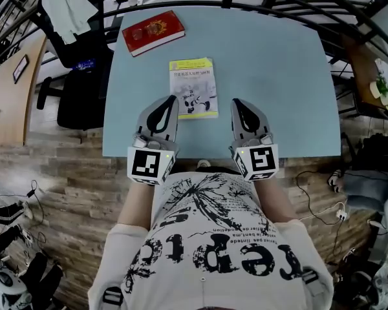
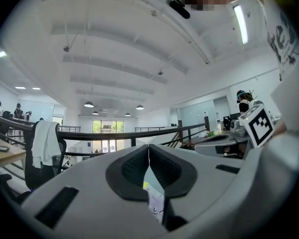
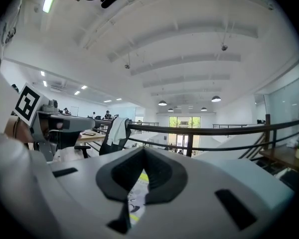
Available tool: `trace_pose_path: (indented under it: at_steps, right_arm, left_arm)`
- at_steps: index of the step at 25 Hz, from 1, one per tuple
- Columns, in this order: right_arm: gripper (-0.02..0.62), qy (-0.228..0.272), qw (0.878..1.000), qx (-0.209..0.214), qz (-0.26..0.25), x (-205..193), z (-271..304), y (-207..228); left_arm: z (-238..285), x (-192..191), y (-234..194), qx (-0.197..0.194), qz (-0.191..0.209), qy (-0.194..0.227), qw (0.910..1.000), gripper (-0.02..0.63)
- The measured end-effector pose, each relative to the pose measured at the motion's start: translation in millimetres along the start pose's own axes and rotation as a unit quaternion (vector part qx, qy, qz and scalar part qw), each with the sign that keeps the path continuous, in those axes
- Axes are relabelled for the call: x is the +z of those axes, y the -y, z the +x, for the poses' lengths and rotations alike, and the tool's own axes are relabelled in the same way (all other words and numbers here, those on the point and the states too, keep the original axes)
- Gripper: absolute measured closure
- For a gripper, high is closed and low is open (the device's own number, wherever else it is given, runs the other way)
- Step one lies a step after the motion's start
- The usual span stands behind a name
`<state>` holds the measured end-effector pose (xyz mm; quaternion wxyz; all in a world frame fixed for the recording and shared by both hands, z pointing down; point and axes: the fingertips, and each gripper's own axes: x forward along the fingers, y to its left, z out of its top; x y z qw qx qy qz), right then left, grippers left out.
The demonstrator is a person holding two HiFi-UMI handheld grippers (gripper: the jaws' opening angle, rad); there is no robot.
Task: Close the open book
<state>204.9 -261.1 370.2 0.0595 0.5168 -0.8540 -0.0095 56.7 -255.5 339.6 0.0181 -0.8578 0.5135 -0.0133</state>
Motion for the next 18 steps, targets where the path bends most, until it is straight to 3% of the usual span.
trace_pose_path:
  at_steps: [18]
  right_arm:
    - [0.588,0.013,1.000,0.010,-0.018,6.5,-0.5,7.1]
  left_arm:
    - [7.4,3.3,9.9,0.015,0.003,-0.006,0.9999,0.584]
